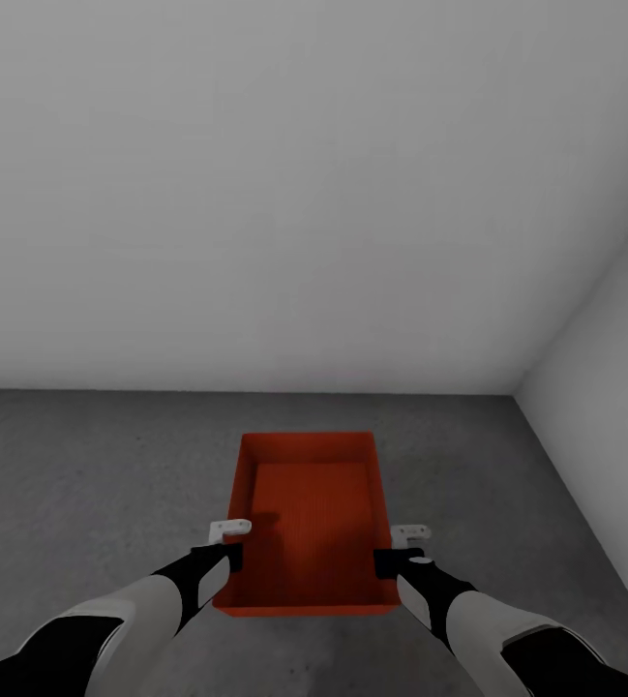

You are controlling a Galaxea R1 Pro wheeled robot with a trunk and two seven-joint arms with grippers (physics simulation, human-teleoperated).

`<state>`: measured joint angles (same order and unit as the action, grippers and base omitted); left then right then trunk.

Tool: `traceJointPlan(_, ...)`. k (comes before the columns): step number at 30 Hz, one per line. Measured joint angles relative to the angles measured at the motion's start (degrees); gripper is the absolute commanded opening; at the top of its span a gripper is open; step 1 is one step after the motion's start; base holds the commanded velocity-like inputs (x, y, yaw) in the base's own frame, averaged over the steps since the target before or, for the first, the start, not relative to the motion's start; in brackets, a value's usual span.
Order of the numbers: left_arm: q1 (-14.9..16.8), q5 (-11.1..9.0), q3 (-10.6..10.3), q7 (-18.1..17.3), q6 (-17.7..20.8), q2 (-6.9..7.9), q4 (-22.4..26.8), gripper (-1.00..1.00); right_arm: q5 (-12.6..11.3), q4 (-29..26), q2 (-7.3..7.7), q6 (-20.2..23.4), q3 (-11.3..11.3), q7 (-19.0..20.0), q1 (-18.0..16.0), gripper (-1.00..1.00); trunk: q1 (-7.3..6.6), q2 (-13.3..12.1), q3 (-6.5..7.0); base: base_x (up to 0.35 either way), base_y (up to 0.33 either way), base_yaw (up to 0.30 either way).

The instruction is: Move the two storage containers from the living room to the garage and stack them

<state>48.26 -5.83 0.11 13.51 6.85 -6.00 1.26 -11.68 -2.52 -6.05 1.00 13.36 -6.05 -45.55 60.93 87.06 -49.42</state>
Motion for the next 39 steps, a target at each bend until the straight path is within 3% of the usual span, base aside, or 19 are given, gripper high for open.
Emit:
traceJointPlan(34,0.0,0.0,0.0,0.0,0.0,0.00,0.0,-1.00,0.0,0.0,0.00,0.0,0.0,0.0,0.0,-1.00,7.47,13.6,-6.10,0.000,0.000,0.000)
traceJointPlan(39,0.0,0.0,0.0,0.0,0.0,0.03,0.0,-1.00,0.0,0.0,-0.02,0.0,0.0,0.0,0.0,-1.00,7.48,13.7,-6.11,0.000,0.000,0.000)
